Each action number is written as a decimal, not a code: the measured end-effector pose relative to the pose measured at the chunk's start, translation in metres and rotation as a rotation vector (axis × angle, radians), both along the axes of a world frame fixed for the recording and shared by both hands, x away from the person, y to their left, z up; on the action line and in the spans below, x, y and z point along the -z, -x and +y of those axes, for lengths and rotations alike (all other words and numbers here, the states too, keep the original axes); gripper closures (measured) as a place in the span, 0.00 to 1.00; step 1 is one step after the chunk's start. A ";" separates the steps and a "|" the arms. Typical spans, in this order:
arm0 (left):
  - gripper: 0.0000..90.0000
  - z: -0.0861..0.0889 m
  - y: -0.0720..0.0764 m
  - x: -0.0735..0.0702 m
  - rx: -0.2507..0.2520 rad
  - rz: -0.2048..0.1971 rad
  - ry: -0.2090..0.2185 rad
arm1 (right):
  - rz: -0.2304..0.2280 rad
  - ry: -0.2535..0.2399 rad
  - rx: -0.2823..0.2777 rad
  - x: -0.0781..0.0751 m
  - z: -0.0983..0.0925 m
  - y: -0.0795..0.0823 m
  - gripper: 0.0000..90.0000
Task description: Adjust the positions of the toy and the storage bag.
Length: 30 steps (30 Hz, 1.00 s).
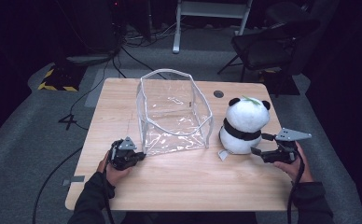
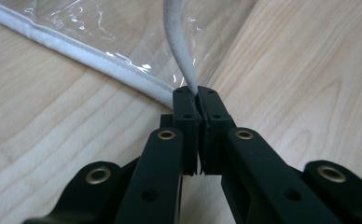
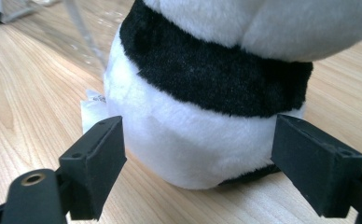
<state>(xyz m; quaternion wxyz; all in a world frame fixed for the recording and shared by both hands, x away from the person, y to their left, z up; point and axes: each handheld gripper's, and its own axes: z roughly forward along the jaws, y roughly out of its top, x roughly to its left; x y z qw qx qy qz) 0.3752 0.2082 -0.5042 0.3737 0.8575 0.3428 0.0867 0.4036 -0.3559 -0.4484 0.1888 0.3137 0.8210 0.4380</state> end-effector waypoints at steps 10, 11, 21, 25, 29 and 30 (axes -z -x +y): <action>0.82 0.025 0.016 0.001 -0.048 -0.012 -0.002 | -0.009 -0.005 0.028 -0.008 0.002 0.001 0.20; 0.82 0.027 0.017 0.001 -0.060 -0.019 -0.007 | -0.009 -0.005 0.028 -0.008 0.002 0.001 0.20; 0.42 0.044 0.003 0.004 -0.340 -0.059 -0.042 | 0.000 0.045 0.015 -0.004 0.005 -0.001 0.25; 0.29 0.043 -0.012 0.004 -0.437 -0.042 -0.055 | -0.007 0.025 0.010 -0.005 0.004 -0.002 0.23; 0.26 0.041 -0.028 0.004 -0.460 -0.034 -0.048 | -0.020 0.017 -0.003 -0.009 0.006 -0.002 0.19; 0.26 0.039 -0.030 0.004 -0.461 -0.035 -0.061 | -0.025 0.010 -0.018 -0.010 0.007 -0.003 0.18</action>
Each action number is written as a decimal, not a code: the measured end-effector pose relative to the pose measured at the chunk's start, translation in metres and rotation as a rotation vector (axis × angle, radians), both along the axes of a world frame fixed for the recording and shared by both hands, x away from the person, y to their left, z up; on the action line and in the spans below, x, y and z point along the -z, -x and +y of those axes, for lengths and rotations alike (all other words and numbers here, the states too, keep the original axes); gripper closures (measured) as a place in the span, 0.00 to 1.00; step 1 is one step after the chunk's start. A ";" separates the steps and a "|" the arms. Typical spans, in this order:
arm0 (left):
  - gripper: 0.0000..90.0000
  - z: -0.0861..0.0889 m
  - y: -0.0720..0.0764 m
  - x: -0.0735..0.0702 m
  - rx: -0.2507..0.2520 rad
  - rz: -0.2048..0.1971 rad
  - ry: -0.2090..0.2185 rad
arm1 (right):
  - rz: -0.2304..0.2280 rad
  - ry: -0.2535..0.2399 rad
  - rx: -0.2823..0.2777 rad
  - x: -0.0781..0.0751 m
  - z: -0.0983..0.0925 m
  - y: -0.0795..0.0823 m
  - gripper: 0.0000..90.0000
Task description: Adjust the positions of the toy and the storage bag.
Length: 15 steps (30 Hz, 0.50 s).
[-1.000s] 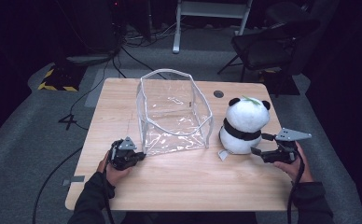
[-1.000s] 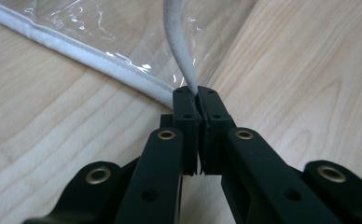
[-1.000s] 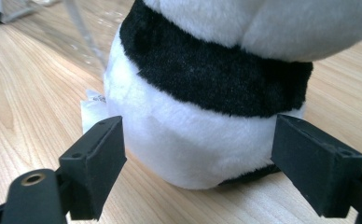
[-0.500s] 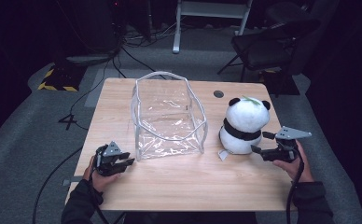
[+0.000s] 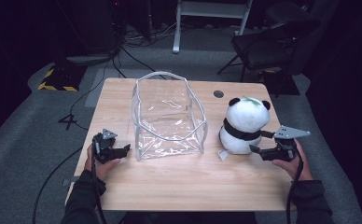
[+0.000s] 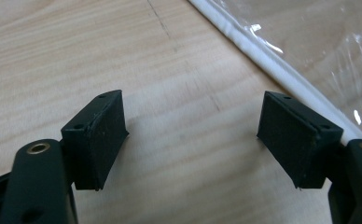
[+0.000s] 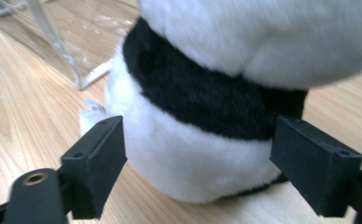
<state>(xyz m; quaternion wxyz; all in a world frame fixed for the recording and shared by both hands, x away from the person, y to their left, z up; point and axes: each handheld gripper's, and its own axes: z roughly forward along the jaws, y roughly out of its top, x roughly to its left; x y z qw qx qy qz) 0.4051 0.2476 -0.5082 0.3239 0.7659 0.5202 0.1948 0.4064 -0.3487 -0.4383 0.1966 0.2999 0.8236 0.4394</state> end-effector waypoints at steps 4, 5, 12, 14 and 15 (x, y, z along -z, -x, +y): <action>0.27 -0.001 -0.013 0.000 -0.026 0.003 0.043 | -0.004 -0.011 0.003 -0.004 0.001 -0.005 0.18; 0.27 -0.002 -0.016 -0.001 -0.021 0.009 0.034 | -0.003 -0.010 0.006 -0.005 0.002 -0.006 0.18; 0.29 -0.017 -0.039 -0.001 -0.042 0.003 0.001 | 0.006 -0.022 0.021 -0.008 0.002 -0.014 0.17; 0.31 -0.021 -0.044 -0.001 -0.035 -0.002 -0.003 | 0.039 -0.001 0.018 -0.003 0.003 -0.019 0.17; 0.31 -0.022 -0.049 -0.002 -0.038 0.002 0.007 | 0.042 -0.006 0.021 -0.001 0.002 -0.021 0.17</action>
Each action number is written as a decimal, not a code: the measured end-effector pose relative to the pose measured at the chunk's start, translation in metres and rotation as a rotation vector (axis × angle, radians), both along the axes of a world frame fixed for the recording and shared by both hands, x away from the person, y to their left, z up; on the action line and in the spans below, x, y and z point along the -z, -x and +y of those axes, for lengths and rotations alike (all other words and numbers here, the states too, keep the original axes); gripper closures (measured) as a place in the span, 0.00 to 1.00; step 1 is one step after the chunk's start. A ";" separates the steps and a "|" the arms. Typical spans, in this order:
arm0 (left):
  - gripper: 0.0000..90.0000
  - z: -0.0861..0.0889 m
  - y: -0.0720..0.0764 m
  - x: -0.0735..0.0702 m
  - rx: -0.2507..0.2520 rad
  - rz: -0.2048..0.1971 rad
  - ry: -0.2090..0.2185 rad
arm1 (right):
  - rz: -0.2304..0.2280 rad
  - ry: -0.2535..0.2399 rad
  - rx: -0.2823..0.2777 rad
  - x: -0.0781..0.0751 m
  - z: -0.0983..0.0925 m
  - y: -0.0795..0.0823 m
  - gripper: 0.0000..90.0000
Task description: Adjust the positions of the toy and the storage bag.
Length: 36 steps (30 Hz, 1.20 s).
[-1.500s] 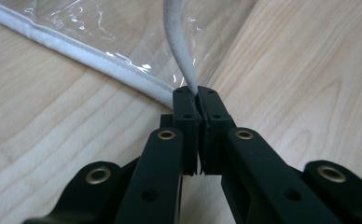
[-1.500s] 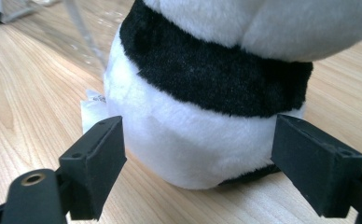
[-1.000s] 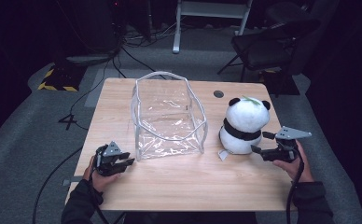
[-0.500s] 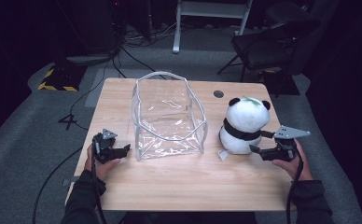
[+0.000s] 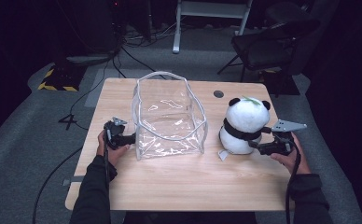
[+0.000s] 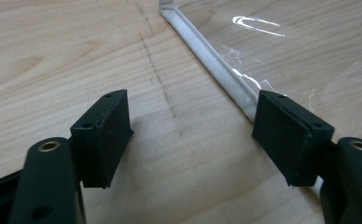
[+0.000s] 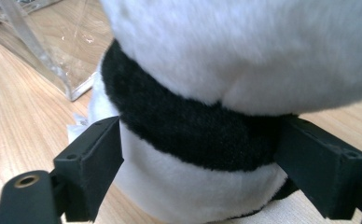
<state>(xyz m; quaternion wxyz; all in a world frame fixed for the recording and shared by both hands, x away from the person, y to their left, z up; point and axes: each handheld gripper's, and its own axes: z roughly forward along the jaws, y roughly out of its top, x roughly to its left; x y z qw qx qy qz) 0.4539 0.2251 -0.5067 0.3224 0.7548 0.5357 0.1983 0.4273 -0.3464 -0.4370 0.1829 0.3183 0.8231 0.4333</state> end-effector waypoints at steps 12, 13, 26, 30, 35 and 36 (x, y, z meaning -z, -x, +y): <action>0.31 -0.020 -0.019 0.000 0.020 -0.003 -0.005 | 0.039 -0.037 -0.002 0.003 -0.004 -0.013 0.15; 0.30 -0.025 -0.021 0.000 0.020 -0.006 -0.005 | 0.042 -0.026 -0.005 0.003 -0.002 -0.012 0.15; 0.32 -0.062 -0.028 -0.002 0.062 0.005 -0.017 | -0.010 -0.005 -0.082 -0.002 0.007 0.016 0.19; 0.26 -0.057 -0.015 -0.002 0.118 0.023 -0.029 | -0.040 -0.040 -0.024 -0.006 -0.002 0.016 0.19; 0.20 -0.050 0.008 -0.003 0.164 0.046 -0.042 | -0.101 -0.137 0.055 -0.015 -0.011 0.016 0.18; 0.19 -0.048 0.012 -0.004 0.175 0.052 -0.045 | -0.102 -0.138 0.053 -0.017 -0.010 0.016 0.17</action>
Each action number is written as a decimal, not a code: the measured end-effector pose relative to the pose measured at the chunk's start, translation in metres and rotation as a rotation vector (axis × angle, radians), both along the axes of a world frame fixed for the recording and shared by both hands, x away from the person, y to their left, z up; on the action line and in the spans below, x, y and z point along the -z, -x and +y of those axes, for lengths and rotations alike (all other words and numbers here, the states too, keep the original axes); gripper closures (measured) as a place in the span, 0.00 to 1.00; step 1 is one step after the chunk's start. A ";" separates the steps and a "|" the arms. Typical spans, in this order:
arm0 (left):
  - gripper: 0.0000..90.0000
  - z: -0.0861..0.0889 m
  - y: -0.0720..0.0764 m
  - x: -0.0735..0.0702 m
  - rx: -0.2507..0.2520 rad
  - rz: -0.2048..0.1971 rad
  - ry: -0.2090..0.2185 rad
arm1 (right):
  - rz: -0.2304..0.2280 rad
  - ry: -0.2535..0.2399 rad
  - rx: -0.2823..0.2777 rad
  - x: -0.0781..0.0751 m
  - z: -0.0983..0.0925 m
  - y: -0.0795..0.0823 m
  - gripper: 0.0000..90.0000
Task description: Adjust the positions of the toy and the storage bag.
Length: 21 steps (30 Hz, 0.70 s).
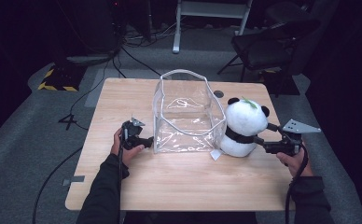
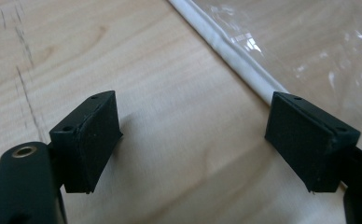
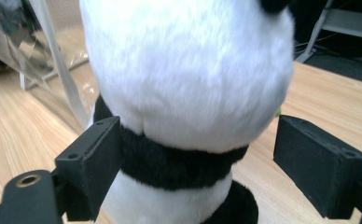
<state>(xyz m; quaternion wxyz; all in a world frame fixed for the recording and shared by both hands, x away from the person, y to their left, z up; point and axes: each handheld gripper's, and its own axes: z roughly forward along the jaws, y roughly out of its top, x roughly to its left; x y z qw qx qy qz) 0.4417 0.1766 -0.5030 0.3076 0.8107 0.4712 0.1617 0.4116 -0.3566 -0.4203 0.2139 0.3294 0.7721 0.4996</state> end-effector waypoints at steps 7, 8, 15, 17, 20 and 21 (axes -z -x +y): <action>0.18 0.007 0.034 0.001 0.064 -0.002 0.007 | -0.008 0.014 -0.015 -0.002 0.004 0.000 0.17; 0.17 0.008 0.039 0.001 0.074 -0.003 0.006 | -0.011 0.006 -0.014 -0.003 0.004 0.000 0.17; 0.18 0.016 0.070 0.001 0.118 -0.012 -0.010 | -0.036 -0.046 -0.005 -0.015 0.000 -0.004 0.19; 0.18 0.020 0.077 0.002 0.121 -0.020 -0.005 | -0.036 -0.034 -0.001 -0.019 0.003 -0.006 0.17; 0.18 0.027 0.086 0.004 0.124 -0.028 0.010 | -0.024 -0.032 -0.014 -0.023 0.006 -0.011 0.17; 0.18 0.029 0.090 0.005 0.119 -0.036 0.016 | -0.011 -0.037 -0.017 -0.024 0.007 -0.013 0.17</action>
